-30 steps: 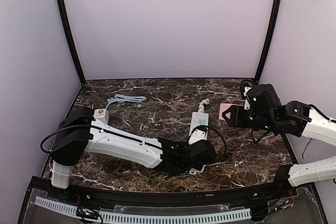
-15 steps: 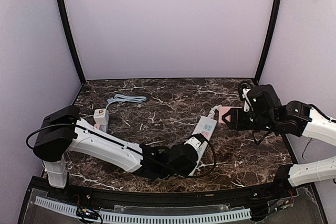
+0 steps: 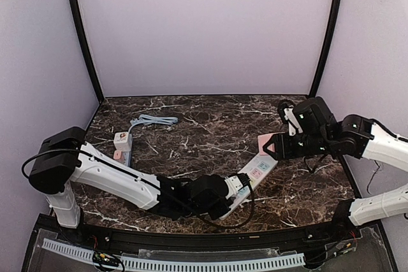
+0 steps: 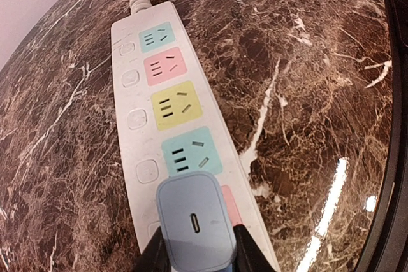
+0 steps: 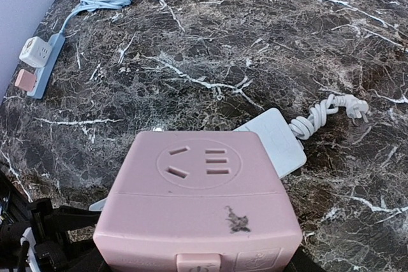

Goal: Insert the plug

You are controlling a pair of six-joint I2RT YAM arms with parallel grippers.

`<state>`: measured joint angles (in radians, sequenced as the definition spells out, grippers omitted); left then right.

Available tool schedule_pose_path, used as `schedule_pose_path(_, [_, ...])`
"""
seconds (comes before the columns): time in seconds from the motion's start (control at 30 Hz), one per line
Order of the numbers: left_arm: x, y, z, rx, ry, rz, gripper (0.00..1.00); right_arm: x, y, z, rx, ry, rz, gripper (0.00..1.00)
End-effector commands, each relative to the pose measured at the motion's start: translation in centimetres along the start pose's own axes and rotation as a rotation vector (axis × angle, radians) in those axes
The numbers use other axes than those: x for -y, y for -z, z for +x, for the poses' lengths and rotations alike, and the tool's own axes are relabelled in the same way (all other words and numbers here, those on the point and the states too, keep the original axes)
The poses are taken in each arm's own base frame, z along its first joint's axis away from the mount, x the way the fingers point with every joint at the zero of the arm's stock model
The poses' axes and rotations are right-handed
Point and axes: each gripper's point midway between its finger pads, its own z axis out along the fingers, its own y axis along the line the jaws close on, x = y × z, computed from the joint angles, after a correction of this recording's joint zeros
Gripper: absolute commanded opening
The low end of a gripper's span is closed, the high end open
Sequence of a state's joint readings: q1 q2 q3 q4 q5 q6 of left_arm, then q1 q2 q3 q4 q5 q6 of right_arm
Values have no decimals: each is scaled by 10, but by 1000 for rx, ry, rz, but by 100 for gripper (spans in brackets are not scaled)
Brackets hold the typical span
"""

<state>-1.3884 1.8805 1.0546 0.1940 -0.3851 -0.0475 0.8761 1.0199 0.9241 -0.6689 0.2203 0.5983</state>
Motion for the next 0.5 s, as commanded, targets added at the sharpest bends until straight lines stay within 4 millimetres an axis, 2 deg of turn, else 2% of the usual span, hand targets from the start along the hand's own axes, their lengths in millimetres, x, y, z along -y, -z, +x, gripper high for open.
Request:
schedule_pose_path(0.0, [12, 4, 70, -216, -196, 109, 28, -9, 4, -9, -2, 17, -33, 12])
schedule_pose_path(0.23, [-6, 2, 82, -246, -173, 95, 30, -13, -2, -8, -29, 24, -35, 11])
schedule_pose_path(0.3, [-10, 1, 83, -247, -162, 81, 36, -14, -4, -7, -40, 31, -32, 11])
schedule_pose_path(0.33, [-11, 1, 81, -242, -154, 78, 42, -14, -4, -7, -43, 33, -30, 11])
schedule_pose_path(0.47, [-12, 2, 73, -216, -145, 82, 58, -15, -7, -5, -62, 43, -27, 11])
